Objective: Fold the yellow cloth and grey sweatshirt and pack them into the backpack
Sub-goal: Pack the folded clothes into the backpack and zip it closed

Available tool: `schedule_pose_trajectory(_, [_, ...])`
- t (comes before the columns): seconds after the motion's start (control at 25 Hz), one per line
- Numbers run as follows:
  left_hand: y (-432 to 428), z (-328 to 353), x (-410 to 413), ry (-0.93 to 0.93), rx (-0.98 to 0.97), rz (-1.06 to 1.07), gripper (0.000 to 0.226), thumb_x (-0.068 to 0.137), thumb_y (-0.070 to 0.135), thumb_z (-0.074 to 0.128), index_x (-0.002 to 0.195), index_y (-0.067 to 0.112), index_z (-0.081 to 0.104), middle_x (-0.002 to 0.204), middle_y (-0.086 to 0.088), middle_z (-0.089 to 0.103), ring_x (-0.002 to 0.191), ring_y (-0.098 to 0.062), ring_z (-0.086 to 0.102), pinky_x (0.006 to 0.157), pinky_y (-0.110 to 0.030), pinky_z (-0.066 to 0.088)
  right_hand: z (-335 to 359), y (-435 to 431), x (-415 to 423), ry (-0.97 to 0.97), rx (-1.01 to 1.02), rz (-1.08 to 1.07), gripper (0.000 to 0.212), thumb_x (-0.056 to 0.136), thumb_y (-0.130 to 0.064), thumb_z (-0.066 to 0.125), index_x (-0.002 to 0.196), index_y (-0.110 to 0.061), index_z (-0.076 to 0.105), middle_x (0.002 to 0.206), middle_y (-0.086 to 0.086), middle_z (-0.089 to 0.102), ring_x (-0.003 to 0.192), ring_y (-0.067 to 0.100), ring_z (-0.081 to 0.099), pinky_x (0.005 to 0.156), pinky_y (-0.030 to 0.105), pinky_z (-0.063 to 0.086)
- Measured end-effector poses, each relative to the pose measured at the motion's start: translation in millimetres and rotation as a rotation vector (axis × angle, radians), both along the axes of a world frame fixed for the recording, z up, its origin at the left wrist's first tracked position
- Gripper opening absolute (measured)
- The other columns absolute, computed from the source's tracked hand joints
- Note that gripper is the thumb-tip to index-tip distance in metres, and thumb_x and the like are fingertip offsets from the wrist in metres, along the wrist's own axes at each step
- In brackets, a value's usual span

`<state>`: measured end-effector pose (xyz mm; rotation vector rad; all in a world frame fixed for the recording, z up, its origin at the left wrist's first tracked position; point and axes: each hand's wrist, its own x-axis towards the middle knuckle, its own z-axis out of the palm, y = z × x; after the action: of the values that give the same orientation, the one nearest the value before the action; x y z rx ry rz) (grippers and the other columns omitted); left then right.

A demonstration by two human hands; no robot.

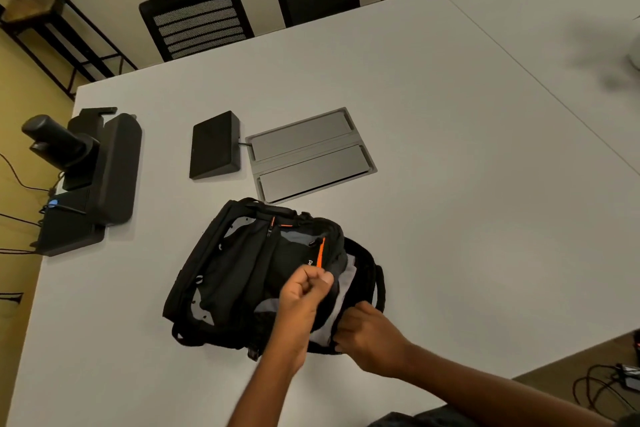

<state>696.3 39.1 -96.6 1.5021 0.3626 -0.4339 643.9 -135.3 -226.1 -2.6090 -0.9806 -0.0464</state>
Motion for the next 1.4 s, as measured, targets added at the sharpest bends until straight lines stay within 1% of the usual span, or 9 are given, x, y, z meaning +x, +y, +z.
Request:
schedule_pose_trajectory(0.12, [-23,-26,-29,0.005,0.113,-0.072,0.012,0.098,0.021,0.077,0.087,0.019,0.073,0.075,0.001,0.059,0.074,-0.008,0.054,0.072,-0.023,0.05,-4,-47,14,-0.012,0.053,-0.145,0.012,0.098,-0.021,0.064,0.09,-0.025,0.072,0.096,-0.005,0.068,0.094,0.023,0.061,0.076,0.038,0.047])
schedule_pose_trajectory(0.44, [-48,-94,-53,0.03,0.446,-0.355,0.008,0.09,0.038,0.079,0.09,0.034,0.071,0.079,0.008,0.07,0.079,-0.012,0.069,0.078,-0.041,0.062,-7,-127,99,0.352,0.017,-0.638,0.015,0.098,-0.023,0.071,0.107,-0.024,0.082,0.104,-0.004,0.08,0.098,0.021,0.072,0.082,0.038,0.057])
schedule_pose_trajectory(0.56, [-45,-93,-34,0.007,0.487,-0.38,0.022,0.093,0.054,0.071,0.089,0.032,0.071,0.083,0.01,0.07,0.082,-0.01,0.068,0.078,-0.046,0.06,-3,-105,144,0.511,0.136,-0.608,0.022,0.103,-0.026,0.063,0.116,-0.018,0.08,0.115,-0.002,0.079,0.105,0.019,0.072,0.09,0.036,0.058])
schedule_pose_trajectory(0.64, [-37,-90,-12,-0.188,0.723,-0.296,0.019,0.096,0.059,0.064,0.102,0.041,0.068,0.11,0.017,0.067,0.111,-0.005,0.062,0.089,-0.039,0.055,1,-81,174,0.594,0.223,-0.591,0.024,0.105,-0.024,0.061,0.116,-0.015,0.08,0.116,-0.002,0.078,0.103,0.016,0.073,0.092,0.035,0.058])
schedule_pose_trajectory(0.72, [-25,-93,17,-0.357,1.012,-0.276,0.046,0.099,0.065,0.055,0.14,0.045,0.058,0.16,0.005,0.046,0.157,-0.02,0.032,0.121,-0.047,0.034,1,-58,204,0.683,0.275,-0.578,0.022,0.104,-0.023,0.061,0.112,-0.016,0.08,0.113,-0.001,0.079,0.099,0.014,0.072,0.091,0.034,0.058])
schedule_pose_trajectory(0.8, [-10,-104,48,-0.378,1.192,-0.355,0.081,0.101,0.072,0.043,0.169,0.033,0.024,0.181,-0.006,0.004,0.167,-0.029,-0.007,0.132,-0.054,0.002,-5,-38,229,0.769,0.299,-0.542,0.021,0.103,-0.02,0.06,0.109,-0.017,0.081,0.11,0.001,0.079,0.096,0.014,0.071,0.09,0.035,0.058])
schedule_pose_trajectory(1.04, [37,-155,63,-0.3,1.387,-0.6,0.091,0.101,0.081,0.023,0.172,0.029,0.002,0.179,-0.007,-0.017,0.165,-0.034,-0.017,0.129,-0.068,0.005,-35,1,274,0.884,0.14,-0.343,0.042,0.105,-0.003,0.047,0.135,-0.019,0.073,0.135,0.009,0.072,0.119,0.026,0.067,0.106,0.035,0.05])
schedule_pose_trajectory(1.2, [40,-159,65,-0.291,1.387,-0.633,0.091,0.101,0.082,0.023,0.172,0.029,0.002,0.179,-0.007,-0.017,0.165,-0.034,-0.017,0.129,-0.062,-0.005,-46,7,294,0.969,0.057,-0.159,0.05,0.105,0.001,0.046,0.146,-0.021,0.064,0.102,0.002,0.074,0.097,0.024,0.062,0.095,0.036,0.049])
schedule_pose_trajectory(1.4, [39,-165,67,-0.258,1.413,-0.657,0.092,0.101,0.083,0.02,0.172,0.028,0.002,0.18,-0.009,-0.015,0.165,-0.037,-0.014,0.128,-0.064,-0.003,-51,9,310,0.988,0.092,-0.146,0.029,0.105,-0.007,0.054,0.122,-0.011,0.077,0.109,0.008,0.076,0.095,0.024,0.066,0.097,0.039,0.052])
